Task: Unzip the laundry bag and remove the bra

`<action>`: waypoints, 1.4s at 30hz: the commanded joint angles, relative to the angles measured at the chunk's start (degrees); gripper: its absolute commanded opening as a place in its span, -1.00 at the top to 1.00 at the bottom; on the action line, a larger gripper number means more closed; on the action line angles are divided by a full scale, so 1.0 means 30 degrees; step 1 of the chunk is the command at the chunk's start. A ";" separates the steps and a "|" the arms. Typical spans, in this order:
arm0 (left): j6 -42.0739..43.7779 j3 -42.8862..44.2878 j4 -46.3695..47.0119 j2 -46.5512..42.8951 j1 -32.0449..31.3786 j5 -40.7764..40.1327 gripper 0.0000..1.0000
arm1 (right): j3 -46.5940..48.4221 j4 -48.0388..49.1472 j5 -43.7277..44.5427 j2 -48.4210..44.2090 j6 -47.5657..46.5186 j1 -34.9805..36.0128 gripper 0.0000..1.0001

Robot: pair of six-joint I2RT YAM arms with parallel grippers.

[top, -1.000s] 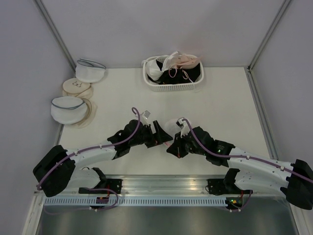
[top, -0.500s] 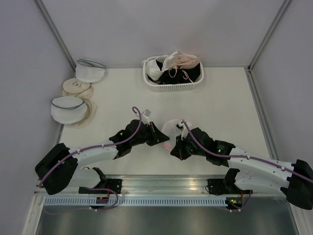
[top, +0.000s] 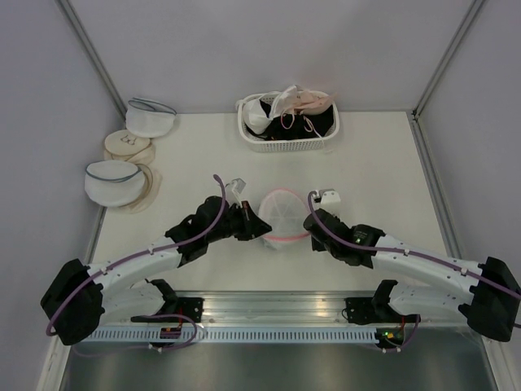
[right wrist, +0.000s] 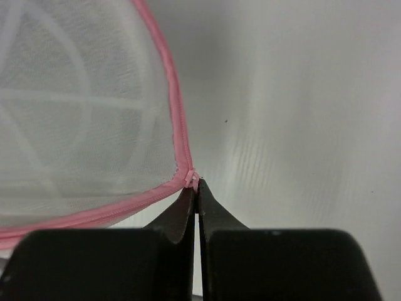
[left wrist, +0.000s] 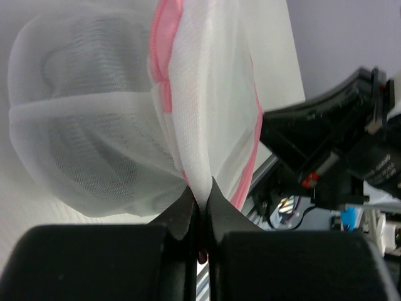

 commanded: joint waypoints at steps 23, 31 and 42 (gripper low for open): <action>0.1137 0.1957 -0.2481 -0.0492 0.1073 -0.0921 -0.99 | -0.2239 0.4886 -0.8452 -0.2502 -0.3353 -0.1656 0.99; -0.3492 -0.3176 -0.1393 -0.7026 -0.0186 0.0460 -0.99 | -0.3268 0.8494 -1.2541 -0.3383 -0.3324 -0.1217 0.99; -0.3466 0.0600 -1.2142 -1.5297 -0.0334 -0.1591 -0.99 | -0.2271 0.7353 -1.0551 -0.2064 -0.3296 -0.1040 0.99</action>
